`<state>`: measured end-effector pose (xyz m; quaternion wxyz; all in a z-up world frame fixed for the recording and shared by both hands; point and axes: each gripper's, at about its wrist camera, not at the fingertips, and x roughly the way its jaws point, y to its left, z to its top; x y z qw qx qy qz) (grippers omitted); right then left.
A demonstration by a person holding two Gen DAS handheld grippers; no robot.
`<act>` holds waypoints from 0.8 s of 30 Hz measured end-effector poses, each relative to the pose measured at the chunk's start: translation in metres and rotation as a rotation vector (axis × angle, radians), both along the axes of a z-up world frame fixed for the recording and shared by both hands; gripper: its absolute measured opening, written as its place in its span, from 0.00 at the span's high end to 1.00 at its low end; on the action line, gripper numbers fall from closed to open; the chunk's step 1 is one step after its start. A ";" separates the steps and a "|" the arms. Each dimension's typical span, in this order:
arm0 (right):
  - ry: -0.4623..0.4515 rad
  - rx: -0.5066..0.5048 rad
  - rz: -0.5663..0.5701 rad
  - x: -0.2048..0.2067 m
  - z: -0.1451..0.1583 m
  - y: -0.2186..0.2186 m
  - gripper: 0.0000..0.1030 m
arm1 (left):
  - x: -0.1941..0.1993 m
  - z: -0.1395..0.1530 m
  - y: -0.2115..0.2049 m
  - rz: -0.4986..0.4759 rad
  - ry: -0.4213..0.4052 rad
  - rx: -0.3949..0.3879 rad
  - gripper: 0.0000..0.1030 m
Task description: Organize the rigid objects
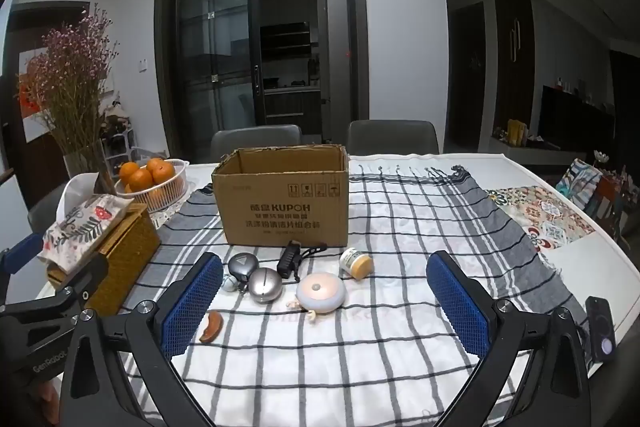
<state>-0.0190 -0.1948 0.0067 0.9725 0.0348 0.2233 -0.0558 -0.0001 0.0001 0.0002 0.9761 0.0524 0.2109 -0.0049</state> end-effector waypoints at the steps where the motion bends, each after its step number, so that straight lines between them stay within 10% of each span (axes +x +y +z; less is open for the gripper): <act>1: 0.001 0.004 -0.001 0.000 0.000 0.000 0.00 | 0.000 0.000 0.000 0.004 -0.004 0.001 0.00; 24: 0.010 -0.012 0.001 0.001 -0.003 -0.001 0.00 | -0.005 0.002 0.002 0.009 -0.034 -0.011 0.00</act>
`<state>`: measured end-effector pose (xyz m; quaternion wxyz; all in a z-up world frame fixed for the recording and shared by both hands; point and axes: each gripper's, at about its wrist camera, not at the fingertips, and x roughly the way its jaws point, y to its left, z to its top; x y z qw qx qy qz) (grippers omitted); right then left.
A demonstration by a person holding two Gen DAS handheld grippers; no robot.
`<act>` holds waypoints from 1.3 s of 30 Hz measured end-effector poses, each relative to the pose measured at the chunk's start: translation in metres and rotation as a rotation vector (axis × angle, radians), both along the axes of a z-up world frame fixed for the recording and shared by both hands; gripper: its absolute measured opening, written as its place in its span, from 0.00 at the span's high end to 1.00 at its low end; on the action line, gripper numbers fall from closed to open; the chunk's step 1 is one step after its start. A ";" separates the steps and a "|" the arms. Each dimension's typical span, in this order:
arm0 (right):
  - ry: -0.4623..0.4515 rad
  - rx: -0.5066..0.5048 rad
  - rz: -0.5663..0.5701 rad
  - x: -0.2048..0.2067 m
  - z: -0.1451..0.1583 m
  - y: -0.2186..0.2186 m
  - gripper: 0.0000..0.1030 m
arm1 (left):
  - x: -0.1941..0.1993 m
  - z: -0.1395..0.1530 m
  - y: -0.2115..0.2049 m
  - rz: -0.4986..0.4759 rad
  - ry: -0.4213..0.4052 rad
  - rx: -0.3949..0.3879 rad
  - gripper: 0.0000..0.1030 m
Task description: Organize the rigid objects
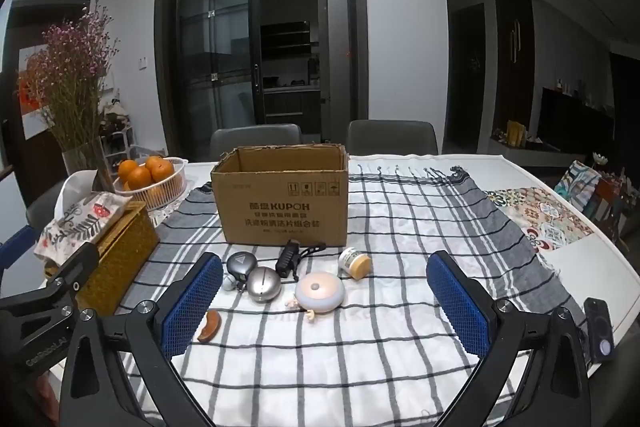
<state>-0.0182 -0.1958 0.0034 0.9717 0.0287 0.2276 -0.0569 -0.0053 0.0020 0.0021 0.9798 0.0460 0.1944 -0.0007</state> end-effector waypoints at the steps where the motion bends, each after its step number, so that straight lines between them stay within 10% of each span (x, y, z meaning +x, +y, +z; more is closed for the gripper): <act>1: -0.002 0.000 -0.002 -0.001 0.001 0.001 0.00 | 0.000 0.000 0.000 -0.002 0.000 -0.001 0.00; 39: -0.021 -0.006 0.000 -0.005 0.007 0.000 0.00 | -0.001 0.004 -0.001 -0.017 -0.001 -0.007 0.00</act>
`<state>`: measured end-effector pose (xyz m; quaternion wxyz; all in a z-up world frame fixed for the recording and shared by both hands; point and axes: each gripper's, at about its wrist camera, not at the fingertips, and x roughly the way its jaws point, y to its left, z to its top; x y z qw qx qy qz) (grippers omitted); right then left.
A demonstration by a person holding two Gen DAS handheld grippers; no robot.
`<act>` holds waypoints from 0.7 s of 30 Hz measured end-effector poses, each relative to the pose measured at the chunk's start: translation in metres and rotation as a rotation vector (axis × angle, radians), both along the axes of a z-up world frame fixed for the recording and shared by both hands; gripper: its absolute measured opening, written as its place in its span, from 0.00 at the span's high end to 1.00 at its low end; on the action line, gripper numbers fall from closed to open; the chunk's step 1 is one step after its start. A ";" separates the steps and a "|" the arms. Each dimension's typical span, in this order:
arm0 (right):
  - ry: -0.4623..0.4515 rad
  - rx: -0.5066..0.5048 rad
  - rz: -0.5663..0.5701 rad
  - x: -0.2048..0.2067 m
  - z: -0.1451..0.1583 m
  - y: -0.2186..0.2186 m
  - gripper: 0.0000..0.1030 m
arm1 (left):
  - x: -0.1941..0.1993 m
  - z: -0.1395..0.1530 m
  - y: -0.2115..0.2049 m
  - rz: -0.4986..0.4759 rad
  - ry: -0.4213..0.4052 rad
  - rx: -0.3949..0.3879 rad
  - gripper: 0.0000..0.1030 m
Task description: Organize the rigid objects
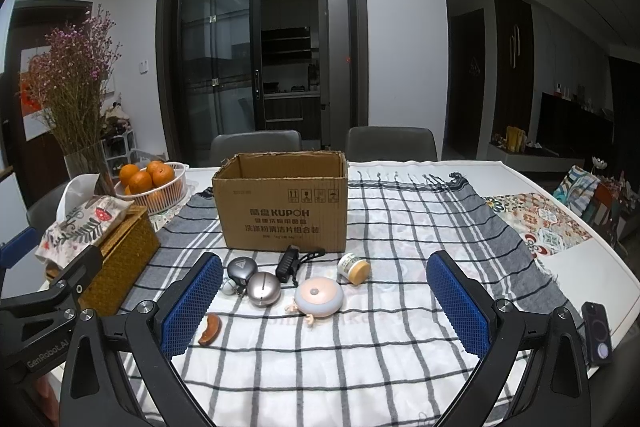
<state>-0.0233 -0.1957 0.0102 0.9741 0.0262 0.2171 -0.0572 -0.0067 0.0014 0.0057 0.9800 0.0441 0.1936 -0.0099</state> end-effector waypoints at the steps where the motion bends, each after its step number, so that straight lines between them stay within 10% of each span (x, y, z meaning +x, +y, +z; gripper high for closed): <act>1: -0.001 0.001 0.000 0.000 0.000 0.000 0.00 | 0.000 0.000 0.000 0.000 0.000 0.000 0.00; 21: -0.005 0.003 0.001 -0.001 0.002 -0.001 0.00 | -0.001 0.000 0.000 -0.002 -0.001 0.000 0.00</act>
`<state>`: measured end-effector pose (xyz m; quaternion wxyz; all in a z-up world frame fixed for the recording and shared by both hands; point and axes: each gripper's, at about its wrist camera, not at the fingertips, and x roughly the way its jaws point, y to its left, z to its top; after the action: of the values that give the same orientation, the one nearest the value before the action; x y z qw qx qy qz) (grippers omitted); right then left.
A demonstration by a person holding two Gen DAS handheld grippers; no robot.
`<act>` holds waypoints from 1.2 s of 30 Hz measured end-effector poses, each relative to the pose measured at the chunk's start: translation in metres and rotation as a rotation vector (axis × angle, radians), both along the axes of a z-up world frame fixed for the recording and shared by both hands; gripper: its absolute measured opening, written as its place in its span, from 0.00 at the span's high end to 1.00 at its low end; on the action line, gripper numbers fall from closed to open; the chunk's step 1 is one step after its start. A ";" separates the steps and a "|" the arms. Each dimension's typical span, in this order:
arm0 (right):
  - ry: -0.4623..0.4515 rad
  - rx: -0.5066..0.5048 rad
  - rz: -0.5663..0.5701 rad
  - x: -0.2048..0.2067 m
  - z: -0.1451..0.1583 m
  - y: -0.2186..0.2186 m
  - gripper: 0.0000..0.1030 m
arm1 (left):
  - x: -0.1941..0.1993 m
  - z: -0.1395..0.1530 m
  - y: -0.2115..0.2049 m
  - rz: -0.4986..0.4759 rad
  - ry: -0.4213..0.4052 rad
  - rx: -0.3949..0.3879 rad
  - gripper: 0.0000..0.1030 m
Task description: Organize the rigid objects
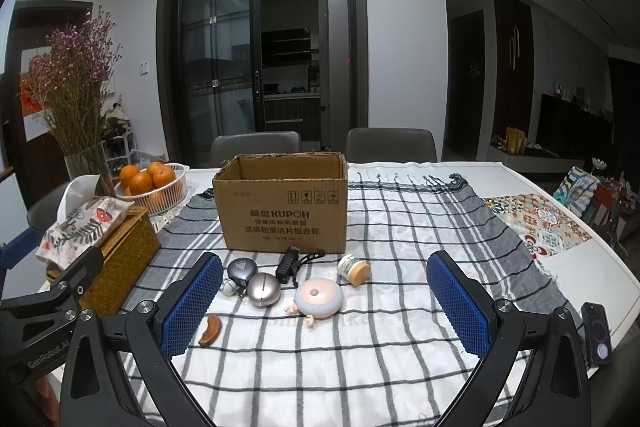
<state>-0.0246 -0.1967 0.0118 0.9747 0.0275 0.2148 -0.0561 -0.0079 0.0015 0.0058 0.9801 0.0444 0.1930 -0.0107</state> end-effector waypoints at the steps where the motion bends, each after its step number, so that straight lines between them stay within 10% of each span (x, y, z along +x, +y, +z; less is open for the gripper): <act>1: 0.000 0.000 -0.001 0.000 -0.001 0.000 0.00 | 0.000 0.000 0.000 -0.001 0.000 0.000 0.00; 12: 0.005 -0.002 -0.001 -0.001 -0.002 0.002 0.00 | 0.004 -0.006 0.001 -0.006 0.025 -0.005 0.00; 36: 0.283 0.038 0.036 0.093 -0.085 0.006 0.00 | 0.098 -0.090 0.003 -0.015 0.345 0.000 0.00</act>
<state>0.0683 -0.1902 -0.0733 0.9348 0.0340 0.3515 -0.0380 0.0903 0.0046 -0.0842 0.9323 0.0433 0.3583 -0.0256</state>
